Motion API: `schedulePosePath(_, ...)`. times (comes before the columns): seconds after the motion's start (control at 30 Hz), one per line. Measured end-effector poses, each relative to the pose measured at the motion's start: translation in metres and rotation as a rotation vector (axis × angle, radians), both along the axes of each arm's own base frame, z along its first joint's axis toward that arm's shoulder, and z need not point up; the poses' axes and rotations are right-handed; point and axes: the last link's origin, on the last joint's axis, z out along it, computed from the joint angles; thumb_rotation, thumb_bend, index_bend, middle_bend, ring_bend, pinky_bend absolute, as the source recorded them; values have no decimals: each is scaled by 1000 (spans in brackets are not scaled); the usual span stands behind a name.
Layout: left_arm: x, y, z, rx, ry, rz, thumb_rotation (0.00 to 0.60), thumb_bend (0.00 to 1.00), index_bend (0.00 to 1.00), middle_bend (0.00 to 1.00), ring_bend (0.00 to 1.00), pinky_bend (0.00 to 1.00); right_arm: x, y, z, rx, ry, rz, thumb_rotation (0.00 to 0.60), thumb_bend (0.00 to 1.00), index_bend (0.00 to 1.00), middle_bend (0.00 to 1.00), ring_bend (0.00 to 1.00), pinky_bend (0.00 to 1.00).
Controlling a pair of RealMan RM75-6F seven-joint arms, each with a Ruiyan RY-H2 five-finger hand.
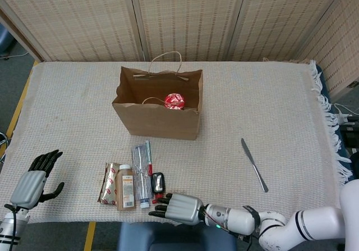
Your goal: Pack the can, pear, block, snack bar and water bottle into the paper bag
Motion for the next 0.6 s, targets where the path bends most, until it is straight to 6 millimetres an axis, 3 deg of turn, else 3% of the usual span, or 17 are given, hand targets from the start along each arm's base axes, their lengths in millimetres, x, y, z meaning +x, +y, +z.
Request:
schedulePosePath(0.43, 1, -1, 1, -4, -9, -4, 600, 373, 0, 0, 0, 49, -5, 2, -25, -4, 71, 13, 600, 0, 23, 138, 43, 211)
schedulePosePath(0.6, 1, 0, 1, -5, -11, -4, 600, 372, 0, 0, 0, 50, -9, 3, -29, -9, 98, 18, 600, 0, 108, 139, 60, 217)
